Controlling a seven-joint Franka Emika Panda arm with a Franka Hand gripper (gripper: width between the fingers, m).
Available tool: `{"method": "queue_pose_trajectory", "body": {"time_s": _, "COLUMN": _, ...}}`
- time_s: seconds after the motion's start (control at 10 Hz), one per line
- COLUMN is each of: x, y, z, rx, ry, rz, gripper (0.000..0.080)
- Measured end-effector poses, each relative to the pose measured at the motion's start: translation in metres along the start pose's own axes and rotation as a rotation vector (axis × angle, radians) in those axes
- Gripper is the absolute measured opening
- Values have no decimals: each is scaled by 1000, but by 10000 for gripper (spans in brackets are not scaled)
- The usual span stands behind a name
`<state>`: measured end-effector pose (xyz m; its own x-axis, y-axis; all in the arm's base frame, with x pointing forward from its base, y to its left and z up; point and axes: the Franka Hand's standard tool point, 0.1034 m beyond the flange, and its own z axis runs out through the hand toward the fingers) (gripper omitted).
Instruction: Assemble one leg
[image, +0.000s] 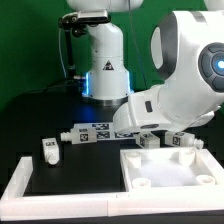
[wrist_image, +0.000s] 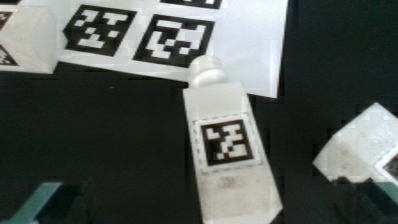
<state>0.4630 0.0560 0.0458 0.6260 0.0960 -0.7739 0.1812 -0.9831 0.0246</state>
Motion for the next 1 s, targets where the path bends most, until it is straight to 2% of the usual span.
{"method": "queue_pose_trajectory", "body": {"time_s": 0.3, "x": 9, "y": -4, "z": 26, "rx": -1, "ry": -16, "rz": 12, "gripper": 649}}
{"method": "queue_pose_trajectory", "body": {"time_s": 0.6, "x": 14, "y": -4, "z": 37, "rx": -1, "ry": -22, "rz": 12, "gripper": 649}}
{"method": "queue_pose_trajectory", "body": {"time_s": 0.8, "x": 14, "y": -4, "z": 38, "rx": -1, "ry": -24, "rz": 12, "gripper": 649}}
{"method": "queue_pose_trajectory", "body": {"time_s": 0.9, "x": 14, "y": -4, "z": 38, "rx": -1, "ry": -24, "rz": 12, "gripper": 546}}
{"method": "queue_pose_trajectory", "body": {"time_s": 1.0, "x": 14, "y": -4, "z": 38, "rx": -1, "ry": -24, "rz": 12, "gripper": 398}}
